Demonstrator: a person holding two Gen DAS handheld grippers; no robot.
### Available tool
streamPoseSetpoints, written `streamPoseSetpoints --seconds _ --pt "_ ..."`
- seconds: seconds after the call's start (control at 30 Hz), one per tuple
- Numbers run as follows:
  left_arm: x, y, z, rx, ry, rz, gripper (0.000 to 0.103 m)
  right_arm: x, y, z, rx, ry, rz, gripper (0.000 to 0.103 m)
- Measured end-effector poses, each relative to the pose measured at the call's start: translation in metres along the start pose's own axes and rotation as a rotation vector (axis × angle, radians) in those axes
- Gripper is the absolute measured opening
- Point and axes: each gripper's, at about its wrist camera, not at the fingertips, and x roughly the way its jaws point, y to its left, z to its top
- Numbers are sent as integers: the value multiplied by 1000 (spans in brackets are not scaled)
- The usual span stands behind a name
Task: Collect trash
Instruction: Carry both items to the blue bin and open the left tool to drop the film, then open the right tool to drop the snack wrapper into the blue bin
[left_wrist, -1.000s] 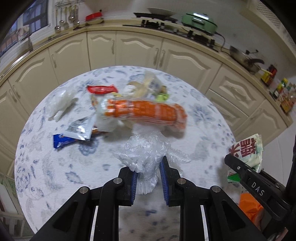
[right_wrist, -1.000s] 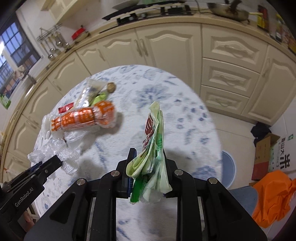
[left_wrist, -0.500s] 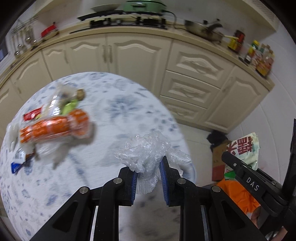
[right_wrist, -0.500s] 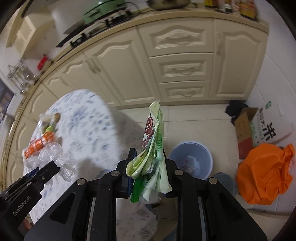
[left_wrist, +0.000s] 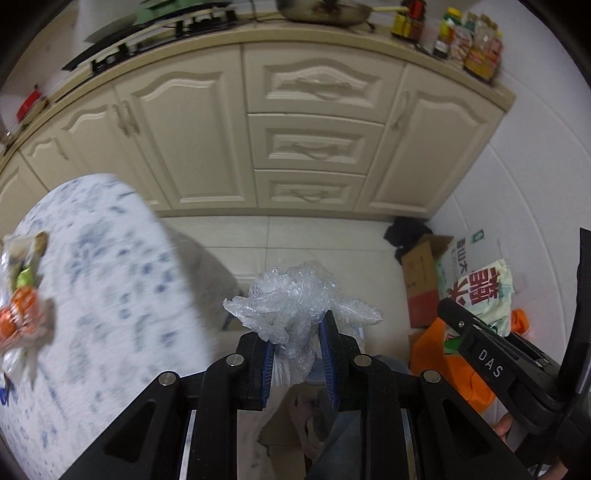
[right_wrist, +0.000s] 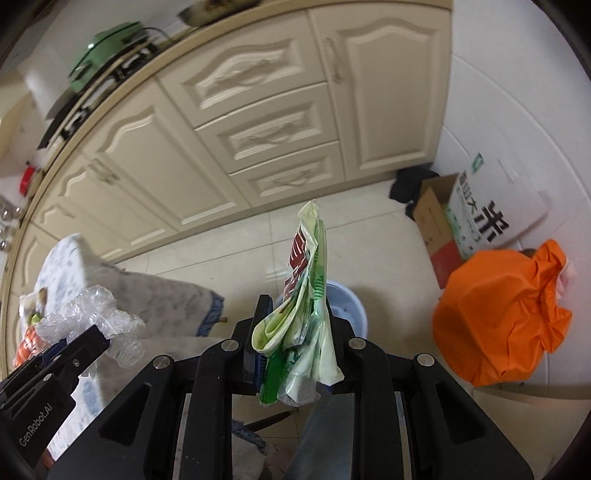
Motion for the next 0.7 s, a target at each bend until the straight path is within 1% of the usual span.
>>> streamPoseSetpoints --seconds 0.07,0.13,0.17,0.2,0.23,0.27,0.37,0.53,0.7 --pt "14 -10 7 18 8 -3 20 7 -9 4 10 18 -10 23" --pt "29 -19 15 38 23 -12 26 12 -16 6 26 27 -12 23" --pt "34 -20 17 37 37 -10 31 14 -18 6 29 30 -13 23" --pt "42 -22 20 30 59 -7 37 15 -20 7 32 33 -14 23" --pt "47 -23 22 24 69 -15 53 17 -21 7 35 35 -16 23" --pt "51 -23 24 23 68 -27 63 17 -22 7 36 37 -17 23" --pt "58 -21 30 30 60 14 64 20 -22 6 34 45 -23 23" --pt "61 -14 32 -5 63 31 64 23 -15 5 23 57 -21 23" --pt "54 -4 26 -35 52 46 64 22 2 4 -17 55 -12 23"
